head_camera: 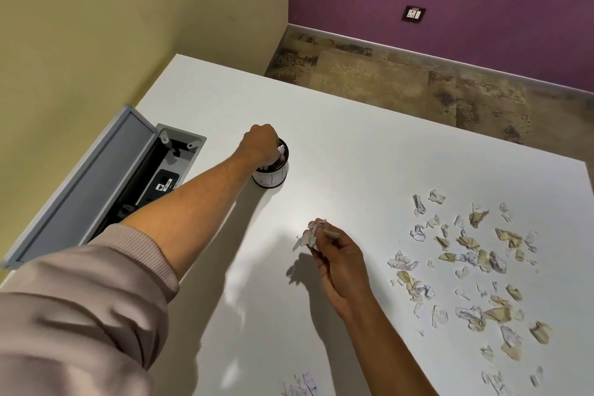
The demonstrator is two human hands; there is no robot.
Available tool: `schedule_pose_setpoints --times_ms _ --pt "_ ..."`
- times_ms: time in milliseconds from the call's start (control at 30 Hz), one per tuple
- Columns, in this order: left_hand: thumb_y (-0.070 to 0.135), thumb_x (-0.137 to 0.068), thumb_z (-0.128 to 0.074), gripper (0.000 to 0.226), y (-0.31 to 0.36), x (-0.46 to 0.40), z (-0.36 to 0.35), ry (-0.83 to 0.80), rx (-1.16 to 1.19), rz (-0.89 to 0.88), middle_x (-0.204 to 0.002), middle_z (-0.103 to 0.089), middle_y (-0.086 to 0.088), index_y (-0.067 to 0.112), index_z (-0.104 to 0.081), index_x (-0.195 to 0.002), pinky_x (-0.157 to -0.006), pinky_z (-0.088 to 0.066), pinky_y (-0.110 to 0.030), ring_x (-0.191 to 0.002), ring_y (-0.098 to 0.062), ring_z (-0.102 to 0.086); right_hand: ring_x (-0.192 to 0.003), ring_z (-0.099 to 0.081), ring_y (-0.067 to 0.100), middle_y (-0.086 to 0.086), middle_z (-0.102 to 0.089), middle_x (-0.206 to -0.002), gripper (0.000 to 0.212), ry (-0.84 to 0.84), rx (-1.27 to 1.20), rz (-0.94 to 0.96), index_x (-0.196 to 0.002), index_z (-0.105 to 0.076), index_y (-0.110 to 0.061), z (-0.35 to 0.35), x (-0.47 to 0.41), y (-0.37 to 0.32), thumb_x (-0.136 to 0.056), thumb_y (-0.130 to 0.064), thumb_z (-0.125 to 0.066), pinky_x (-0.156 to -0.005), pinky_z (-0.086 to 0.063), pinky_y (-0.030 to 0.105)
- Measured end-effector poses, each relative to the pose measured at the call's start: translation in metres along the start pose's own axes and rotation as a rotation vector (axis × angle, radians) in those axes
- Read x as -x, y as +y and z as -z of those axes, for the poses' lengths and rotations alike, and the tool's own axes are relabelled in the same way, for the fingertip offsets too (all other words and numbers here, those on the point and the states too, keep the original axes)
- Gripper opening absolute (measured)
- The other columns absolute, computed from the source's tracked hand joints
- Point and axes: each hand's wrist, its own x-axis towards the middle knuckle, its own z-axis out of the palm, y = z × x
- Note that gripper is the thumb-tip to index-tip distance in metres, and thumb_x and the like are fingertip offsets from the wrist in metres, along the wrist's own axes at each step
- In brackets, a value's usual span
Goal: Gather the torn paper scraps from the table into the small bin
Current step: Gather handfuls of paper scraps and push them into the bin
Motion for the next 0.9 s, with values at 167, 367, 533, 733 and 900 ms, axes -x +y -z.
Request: schedule_pose_setpoints --times_ms 167,367,533,733,900 --pt "0.022 -0.083 -0.073 0.029 -0.003 0.003 0.016 0.004 -0.035 -0.072 -0.12 -0.061 -0.015 0.013 -0.067 -0.109 -0.08 -0.047 -0.033 -0.109 -0.033 -0.058 -0.095 -0.07 0.011 0.002 -0.075 -0.098 0.015 -0.013 0.016 0.0 -0.085 -0.078 -0.016 -0.002 0.001 0.003 -0.07 -0.018 -0.074 -0.076 -0.055 0.02" --pt "0.014 -0.083 -0.071 0.02 -0.012 0.011 0.021 0.027 -0.112 -0.141 -0.118 -0.06 -0.011 0.019 -0.07 -0.103 -0.087 -0.053 -0.039 -0.103 -0.032 -0.061 -0.092 -0.071 0.01 0.001 -0.076 -0.097 0.015 -0.007 0.017 -0.014 -0.084 -0.079 -0.016 -0.003 0.005 0.008 -0.07 -0.018 -0.074 -0.073 -0.054 0.018" --pt "0.0 -0.082 -0.056 0.031 -0.011 0.014 0.008 -0.072 -0.24 -0.166 -0.112 -0.061 -0.014 0.014 -0.07 -0.105 -0.073 -0.053 -0.035 -0.094 -0.034 -0.063 -0.092 -0.071 0.01 0.002 -0.076 -0.098 0.017 -0.002 0.037 -0.027 -0.085 -0.079 -0.016 -0.003 0.004 0.009 -0.07 -0.018 -0.074 -0.074 -0.054 0.018" --pt "0.001 -0.084 -0.056 0.029 -0.015 0.011 0.001 0.015 -0.139 -0.155 -0.112 -0.06 -0.013 0.015 -0.071 -0.103 -0.079 -0.055 -0.038 -0.092 -0.033 -0.06 -0.094 -0.07 0.011 0.003 -0.075 -0.099 0.017 0.004 0.052 -0.016 -0.085 -0.079 -0.016 0.0 -0.002 0.004 -0.07 -0.018 -0.074 -0.075 -0.055 0.019" --pt "0.006 -0.09 -0.053 0.027 -0.027 0.029 0.006 0.225 0.116 -0.204 -0.106 -0.072 -0.01 0.016 -0.073 -0.105 -0.086 -0.053 -0.042 -0.101 -0.032 -0.063 -0.091 -0.071 0.013 0.004 -0.076 -0.095 0.014 0.007 0.027 0.0 -0.084 -0.078 -0.013 -0.007 -0.008 0.0 -0.072 -0.013 -0.071 -0.073 -0.056 0.02"
